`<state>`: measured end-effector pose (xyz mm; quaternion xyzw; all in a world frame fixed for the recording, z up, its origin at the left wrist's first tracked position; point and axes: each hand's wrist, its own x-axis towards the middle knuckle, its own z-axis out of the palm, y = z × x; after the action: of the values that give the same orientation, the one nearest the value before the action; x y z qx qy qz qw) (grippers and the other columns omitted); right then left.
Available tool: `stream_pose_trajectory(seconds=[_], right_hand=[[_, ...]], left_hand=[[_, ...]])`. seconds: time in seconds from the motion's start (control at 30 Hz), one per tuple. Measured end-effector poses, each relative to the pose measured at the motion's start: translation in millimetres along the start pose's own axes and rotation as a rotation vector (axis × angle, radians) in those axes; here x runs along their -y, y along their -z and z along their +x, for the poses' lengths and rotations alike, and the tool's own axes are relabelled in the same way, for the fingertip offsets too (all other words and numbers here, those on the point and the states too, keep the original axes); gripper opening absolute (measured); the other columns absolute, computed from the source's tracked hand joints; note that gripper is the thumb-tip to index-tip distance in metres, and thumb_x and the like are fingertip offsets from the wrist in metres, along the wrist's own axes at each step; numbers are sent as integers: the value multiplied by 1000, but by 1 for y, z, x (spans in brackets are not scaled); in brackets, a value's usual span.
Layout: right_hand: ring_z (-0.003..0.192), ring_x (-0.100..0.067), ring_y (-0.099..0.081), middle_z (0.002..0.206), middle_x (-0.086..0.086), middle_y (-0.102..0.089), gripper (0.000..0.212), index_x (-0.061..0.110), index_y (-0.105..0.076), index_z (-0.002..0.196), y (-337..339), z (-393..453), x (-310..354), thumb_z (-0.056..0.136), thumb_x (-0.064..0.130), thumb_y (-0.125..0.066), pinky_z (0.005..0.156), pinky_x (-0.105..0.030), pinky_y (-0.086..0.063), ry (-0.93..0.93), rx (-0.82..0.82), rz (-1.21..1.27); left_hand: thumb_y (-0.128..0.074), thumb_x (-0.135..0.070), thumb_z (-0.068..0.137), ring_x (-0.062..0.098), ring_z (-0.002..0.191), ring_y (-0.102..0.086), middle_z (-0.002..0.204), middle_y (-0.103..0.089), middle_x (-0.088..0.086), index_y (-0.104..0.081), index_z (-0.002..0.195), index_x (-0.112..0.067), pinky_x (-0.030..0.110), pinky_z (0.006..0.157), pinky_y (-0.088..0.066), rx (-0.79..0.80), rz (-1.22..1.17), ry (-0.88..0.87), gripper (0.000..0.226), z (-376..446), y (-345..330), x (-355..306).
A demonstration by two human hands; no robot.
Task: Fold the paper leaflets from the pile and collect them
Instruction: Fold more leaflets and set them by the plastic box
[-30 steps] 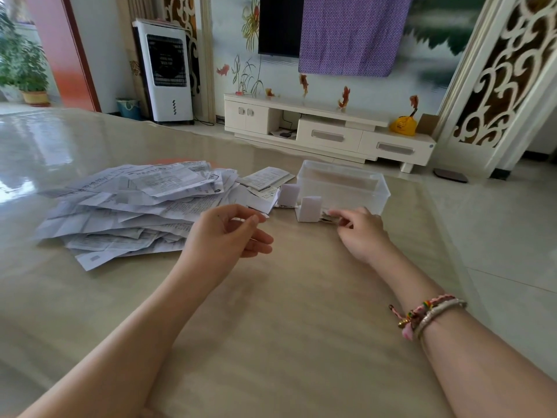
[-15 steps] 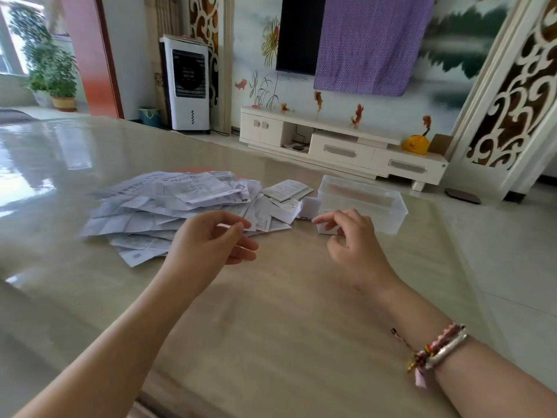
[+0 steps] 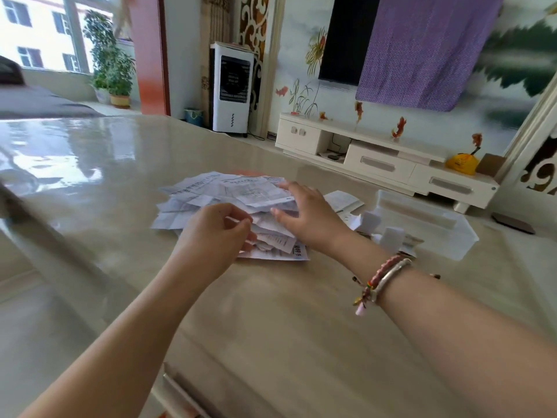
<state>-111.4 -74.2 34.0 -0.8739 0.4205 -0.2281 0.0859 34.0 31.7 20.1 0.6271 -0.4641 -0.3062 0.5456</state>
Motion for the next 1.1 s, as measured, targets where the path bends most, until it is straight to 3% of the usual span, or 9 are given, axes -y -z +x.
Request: stream_pose_trajectory(seconds=[0.1,0.3,0.4,0.53,0.67,0.77,0.87,0.97,1.1], right_hand=[[140,-26,-32,148,-10,-42,63,21,-35,146,-16,18,4,91,39,-59,112,-40,-30,-8,73,-74],[106,-21,-59,99,-1,-70,17,17,-69,101,-21,0,-2,88,14,-59,97,-31,-31,169,-178,-188],[103,-23,-61,94,-4,-71,9,16,-73,88,-7,-27,-7,83,11,-68,92,-27,-31,233,-260,-214],[96,-18,-62,86,0,-71,11,19,-74,84,21,-72,-13,77,12,-72,92,-29,-35,314,-299,-227],[104,-8,-60,92,7,-72,13,24,-74,91,40,-112,-28,81,21,-66,103,-33,-34,319,-257,-174],[112,2,-53,106,13,-67,19,28,-71,97,51,-137,-42,80,21,-70,98,-18,-33,224,-225,12],[105,6,-57,103,22,-67,32,32,-69,104,56,-148,-59,78,18,-79,90,-6,-37,-9,-168,328],[89,-11,-67,88,9,-72,29,22,-68,98,59,-145,-77,72,22,-81,87,-27,-49,-197,-197,638],[76,-25,-63,70,-3,-64,34,12,-64,85,56,-139,-88,62,34,-75,77,-36,-48,-309,-235,741]], left_hand=[[-57,-12,91,22,69,-69,71,-72,1,-64,83,-15,52,79,-57,-10,48,-18,11,2,4,3],[-61,-14,88,20,74,-71,77,-72,1,-63,94,-17,51,79,-56,-26,152,-19,7,3,11,11],[-70,-19,82,11,76,-69,80,-70,-7,-58,110,-28,40,75,-57,-6,202,-66,32,-2,6,9],[-78,-30,74,6,88,-51,84,-55,-14,-55,121,-36,22,75,-40,10,454,-248,52,-15,-14,3],[-76,-30,77,12,101,-32,100,-49,-16,-70,107,-37,24,89,-35,11,609,-473,31,-25,-46,1],[-66,-32,85,11,105,-50,109,-65,-19,-76,95,-31,29,89,-45,114,610,-498,14,-27,-67,6],[-60,-43,82,-1,70,-60,75,-69,-14,-73,77,-28,25,69,-51,170,490,-410,21,-29,-79,5],[-68,-25,83,1,47,-38,48,-48,-9,-61,53,-22,17,50,-31,210,345,-340,31,-31,-87,2],[-73,-21,82,6,60,-56,71,-71,2,-76,76,-25,25,64,-45,317,201,-216,8,-34,-89,-2]])
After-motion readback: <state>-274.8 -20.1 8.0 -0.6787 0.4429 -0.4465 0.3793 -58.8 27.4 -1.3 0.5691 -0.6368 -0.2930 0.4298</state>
